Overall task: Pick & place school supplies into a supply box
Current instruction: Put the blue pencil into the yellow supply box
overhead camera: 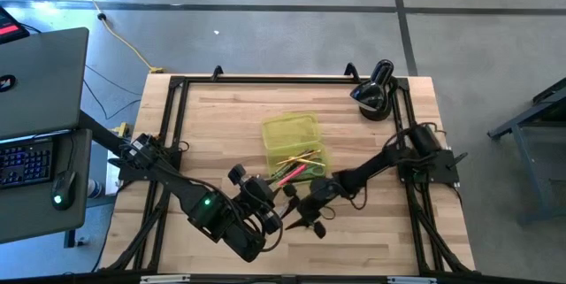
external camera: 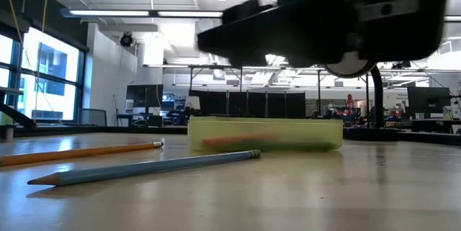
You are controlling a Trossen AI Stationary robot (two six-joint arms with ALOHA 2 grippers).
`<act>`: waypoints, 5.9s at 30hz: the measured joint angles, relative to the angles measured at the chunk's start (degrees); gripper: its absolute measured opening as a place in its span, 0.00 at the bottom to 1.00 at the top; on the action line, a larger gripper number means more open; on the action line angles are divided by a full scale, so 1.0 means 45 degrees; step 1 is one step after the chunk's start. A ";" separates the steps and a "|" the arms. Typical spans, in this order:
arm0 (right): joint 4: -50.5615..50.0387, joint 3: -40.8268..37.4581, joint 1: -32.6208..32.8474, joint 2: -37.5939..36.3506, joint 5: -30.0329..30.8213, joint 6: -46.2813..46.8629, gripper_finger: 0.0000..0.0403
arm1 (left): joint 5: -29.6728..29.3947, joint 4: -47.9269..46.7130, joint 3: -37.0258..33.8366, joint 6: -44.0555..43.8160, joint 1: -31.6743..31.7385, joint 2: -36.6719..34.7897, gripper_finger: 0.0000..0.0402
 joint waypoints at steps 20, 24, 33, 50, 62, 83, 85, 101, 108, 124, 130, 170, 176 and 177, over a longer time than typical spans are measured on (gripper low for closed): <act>-0.0951 0.2944 -0.0916 0.3659 -0.1766 -0.0324 0.32 | 0.0652 0.0168 0.0000 0.0329 -0.0005 -0.0005 0.36; -0.1228 0.2944 -0.1059 0.3612 -0.1872 -0.0863 0.32 | 0.0647 0.0142 0.0000 0.0334 -0.0005 -0.0010 0.36; -0.2296 0.2978 -0.1413 0.3789 -0.2725 -0.1264 0.32 | 0.0652 0.0134 0.0000 0.0659 -0.0005 -0.0010 0.35; -0.0727 0.2939 -0.1340 0.4295 -0.2532 -0.0621 0.03 | 0.0652 0.0134 0.0000 0.0628 -0.0005 -0.0010 0.36; -0.6622 0.2883 -0.1630 -0.0183 -0.1887 -0.1600 0.00 | 0.0642 0.0134 0.0000 0.0626 -0.0006 -0.0010 0.36; 0.1394 -0.4639 -0.6722 -0.2534 -0.2114 0.1127 0.01 | 0.0899 0.0673 0.0005 0.0912 -0.0010 -0.0014 0.36; 0.2423 -0.4885 -0.6496 -0.2550 -0.2711 0.1755 0.01 | 0.0851 0.0673 0.0005 0.0912 -0.0010 -0.0015 0.36; -0.1913 -0.3132 -0.2569 -0.2553 0.0519 0.0495 0.21 | 0.0821 0.0766 0.0005 0.0863 -0.0010 -0.0015 0.36; -0.2715 -0.3069 -0.1378 -0.2553 0.0865 0.1003 0.23 | 0.0972 0.0972 0.0005 0.0858 -0.0010 -0.0010 0.36; -0.5376 -0.3069 -0.0708 -0.2573 0.4705 0.1730 0.17 | 0.0974 0.1004 0.0005 0.0956 -0.0010 -0.0010 0.36; -0.5371 -0.3069 -0.0782 -0.2568 0.5580 0.0930 0.17 | 0.1050 0.0998 0.0005 0.0956 -0.0010 -0.0010 0.36; -0.7371 -0.3069 -0.1986 -0.4098 0.4681 0.0103 0.17 | 0.1215 0.0930 0.0005 0.0960 -0.0010 -0.0010 0.36; -0.7343 -0.3069 -0.2238 -0.4098 0.4002 0.0403 0.17 | 0.0900 0.0953 0.0005 0.0960 -0.0010 -0.0010 0.36; -0.7339 -0.3069 -0.2238 -0.4098 0.3998 0.0403 0.17 | 0.0871 0.0980 0.0005 0.0960 -0.0010 -0.0010 0.36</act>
